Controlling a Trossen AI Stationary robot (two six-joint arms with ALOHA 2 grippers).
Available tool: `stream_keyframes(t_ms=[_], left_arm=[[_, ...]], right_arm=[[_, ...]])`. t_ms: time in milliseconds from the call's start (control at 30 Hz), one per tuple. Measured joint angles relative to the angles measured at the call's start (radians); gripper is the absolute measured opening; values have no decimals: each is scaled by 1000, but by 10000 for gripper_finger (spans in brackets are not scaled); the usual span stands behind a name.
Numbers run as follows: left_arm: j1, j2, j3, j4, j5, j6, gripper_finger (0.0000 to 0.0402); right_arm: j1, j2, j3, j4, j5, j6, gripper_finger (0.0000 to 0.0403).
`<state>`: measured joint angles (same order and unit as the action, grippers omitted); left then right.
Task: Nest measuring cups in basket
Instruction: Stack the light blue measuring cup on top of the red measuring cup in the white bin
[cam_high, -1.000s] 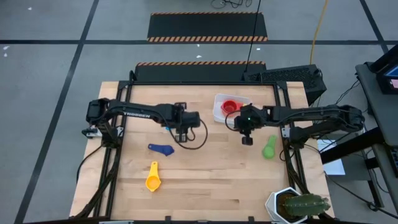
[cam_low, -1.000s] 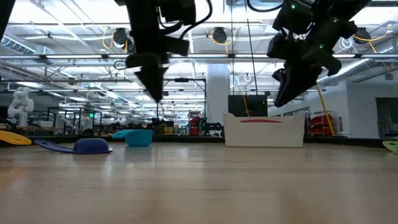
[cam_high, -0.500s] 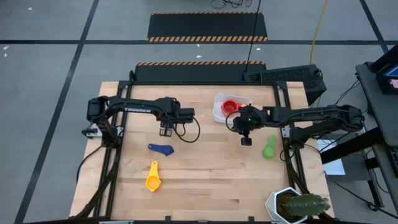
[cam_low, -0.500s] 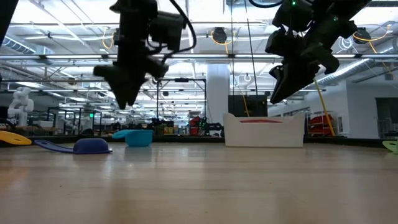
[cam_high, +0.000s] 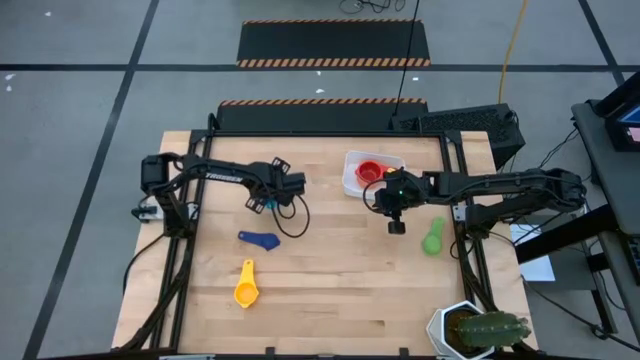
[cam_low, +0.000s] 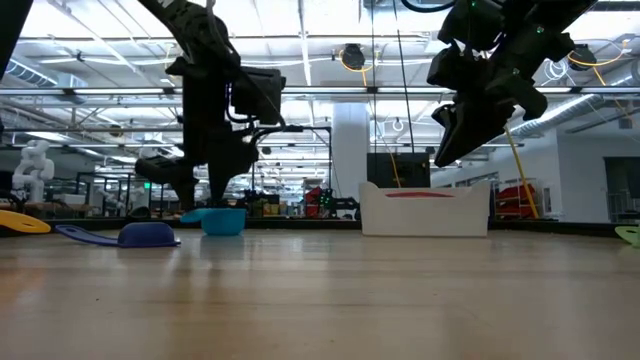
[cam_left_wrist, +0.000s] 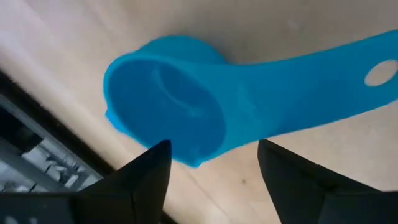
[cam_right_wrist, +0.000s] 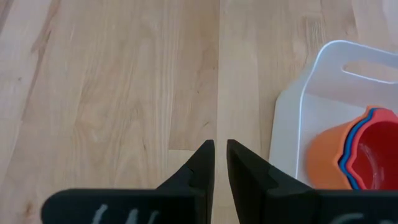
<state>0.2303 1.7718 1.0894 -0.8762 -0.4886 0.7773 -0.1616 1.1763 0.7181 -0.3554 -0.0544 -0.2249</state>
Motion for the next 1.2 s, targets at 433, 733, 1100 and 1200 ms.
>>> stream_keyframes(t_ms=[433, 733, 1100, 1200], left_arm=[[82, 0, 0, 23, 131, 68, 103], [68, 0, 0, 133, 133, -84, 16], [28, 0, 127, 170, 133, -466, 13], [16, 0, 210, 149, 145, -568, 18]], right_arm=[[0, 0, 0, 7, 0, -6, 34], [0, 0, 0, 87, 0, -17, 34], [15, 0, 0, 254, 32, -10, 34], [46, 0, 0, 244, 121, -38, 34]])
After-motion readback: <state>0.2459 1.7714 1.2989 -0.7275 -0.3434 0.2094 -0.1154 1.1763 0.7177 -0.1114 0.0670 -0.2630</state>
